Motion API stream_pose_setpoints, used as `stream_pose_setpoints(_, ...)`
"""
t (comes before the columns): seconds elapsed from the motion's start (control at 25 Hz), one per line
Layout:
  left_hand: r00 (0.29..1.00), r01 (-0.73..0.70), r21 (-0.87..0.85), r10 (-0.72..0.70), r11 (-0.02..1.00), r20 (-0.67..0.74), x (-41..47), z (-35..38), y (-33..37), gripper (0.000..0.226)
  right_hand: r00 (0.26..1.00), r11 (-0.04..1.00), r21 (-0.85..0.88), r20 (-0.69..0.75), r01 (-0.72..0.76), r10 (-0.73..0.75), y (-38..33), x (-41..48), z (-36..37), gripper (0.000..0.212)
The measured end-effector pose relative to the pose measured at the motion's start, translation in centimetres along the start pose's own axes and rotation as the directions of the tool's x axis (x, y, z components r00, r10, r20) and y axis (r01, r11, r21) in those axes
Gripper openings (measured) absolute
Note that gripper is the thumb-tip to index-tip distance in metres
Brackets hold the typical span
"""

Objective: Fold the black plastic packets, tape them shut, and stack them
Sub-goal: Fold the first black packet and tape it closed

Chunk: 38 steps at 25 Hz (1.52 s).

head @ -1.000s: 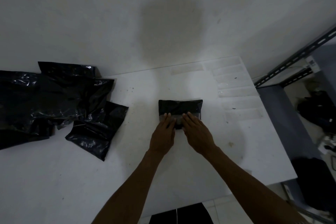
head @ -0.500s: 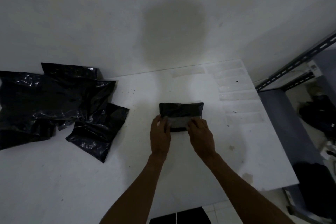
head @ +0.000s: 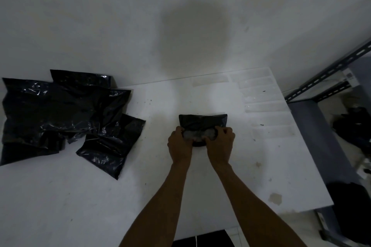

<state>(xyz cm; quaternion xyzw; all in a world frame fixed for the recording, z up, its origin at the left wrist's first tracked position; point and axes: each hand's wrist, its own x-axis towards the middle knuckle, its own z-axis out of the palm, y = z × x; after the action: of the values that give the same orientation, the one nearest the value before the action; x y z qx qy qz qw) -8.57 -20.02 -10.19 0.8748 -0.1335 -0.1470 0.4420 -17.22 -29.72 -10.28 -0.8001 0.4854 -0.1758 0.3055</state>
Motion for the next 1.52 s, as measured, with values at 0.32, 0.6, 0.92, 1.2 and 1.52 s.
stream_pose_setpoints(0.32, 0.999, 0.031, -0.143, -0.027, 0.989, 0.032, 0.2, -1.6, -1.2, 0.020, 0.995, 0.987, 0.136, -0.056, 0.091, -0.084, 4.1, 1.4, -3.0, 0.023)
stream_pose_setpoints(0.6, 0.864, -0.501, 0.313, 0.449, 0.807, 0.228, -4.2, 1.0, -1.6, 0.071, 0.843, 0.816, -0.211, 0.152, 0.538, -0.517, 2.5, -2.0, -1.6, 0.052)
stream_pose_setpoints(0.92, 0.800, -0.553, 0.334, 0.375, 0.763, 0.467, -3.2, -1.3, -4.1, 0.087, 0.810, 0.809, -0.214, 0.378, 0.547, -0.448, 5.2, -2.4, -3.2, 0.063)
stream_pose_setpoints(1.2, 0.824, -0.383, 0.196, 0.238, 0.903, 0.514, -3.6, -2.3, -4.8, 0.089, 0.884, 0.923, -0.010, 0.292, 0.385, -0.366, 4.9, -2.7, -2.9, 0.067)
stream_pose_setpoints(1.52, 0.996, 0.021, -0.132, -0.032, 0.991, -0.080, -3.5, -1.0, 0.1, 0.045, 0.997, 0.981, 0.189, -0.044, -0.051, 0.060, 2.7, -1.1, -3.8, 0.030)
